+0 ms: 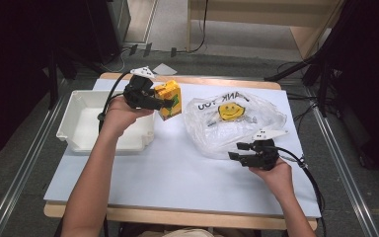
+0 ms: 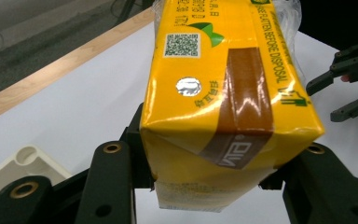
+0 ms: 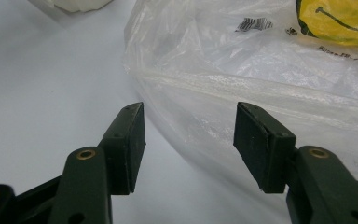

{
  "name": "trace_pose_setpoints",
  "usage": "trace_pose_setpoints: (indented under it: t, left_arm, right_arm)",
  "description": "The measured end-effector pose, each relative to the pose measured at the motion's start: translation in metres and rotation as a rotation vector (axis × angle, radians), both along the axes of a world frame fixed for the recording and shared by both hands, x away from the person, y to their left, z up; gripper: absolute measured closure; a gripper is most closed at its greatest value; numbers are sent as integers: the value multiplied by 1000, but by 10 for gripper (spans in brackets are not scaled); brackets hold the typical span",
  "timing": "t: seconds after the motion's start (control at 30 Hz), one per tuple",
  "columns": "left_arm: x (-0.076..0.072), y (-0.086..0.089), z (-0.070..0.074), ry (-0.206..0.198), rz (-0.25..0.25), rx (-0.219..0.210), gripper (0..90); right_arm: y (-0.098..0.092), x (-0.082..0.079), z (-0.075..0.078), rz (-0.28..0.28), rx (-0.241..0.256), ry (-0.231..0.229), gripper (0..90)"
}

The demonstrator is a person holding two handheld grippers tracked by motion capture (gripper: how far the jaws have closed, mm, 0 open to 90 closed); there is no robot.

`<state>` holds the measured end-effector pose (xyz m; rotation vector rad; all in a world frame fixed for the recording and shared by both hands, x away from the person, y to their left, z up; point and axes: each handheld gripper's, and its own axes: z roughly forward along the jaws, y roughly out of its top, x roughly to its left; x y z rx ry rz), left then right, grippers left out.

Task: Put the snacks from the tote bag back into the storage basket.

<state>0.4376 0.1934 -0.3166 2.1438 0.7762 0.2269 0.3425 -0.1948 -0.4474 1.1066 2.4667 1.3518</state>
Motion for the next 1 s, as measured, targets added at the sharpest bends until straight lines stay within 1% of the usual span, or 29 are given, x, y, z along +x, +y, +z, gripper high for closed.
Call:
trace_pose_setpoints:
  t: [0.2,0.27,0.3,0.43,0.6,0.73,0.87,1.0]
  left_arm:
    - [1,8,0,1,15,-2,524]
    - [1,11,0,-12,17,-6,524]
    - [1,12,1,-11,15,-7,524]
    - [1,19,1,-12,39,1,524]
    - [-1,29,3,-9,63,-13,524]
    - [-2,37,3,-16,81,-9,524]
    - [0,48,2,-11,107,-12,524]
    - [0,54,2,-9,123,-8,524]
  right_arm:
    - [2,0,0,6,-10,-5,444]
    - [2,0,0,6,-11,-6,444]
    - [2,0,0,7,-11,-7,444]
    - [3,1,1,4,-12,-5,444]
    - [4,3,2,13,-17,-14,447]
    - [7,4,2,25,-21,-15,457]
    - [8,5,2,27,-18,-13,457]
    - [10,5,1,37,-18,-15,457]
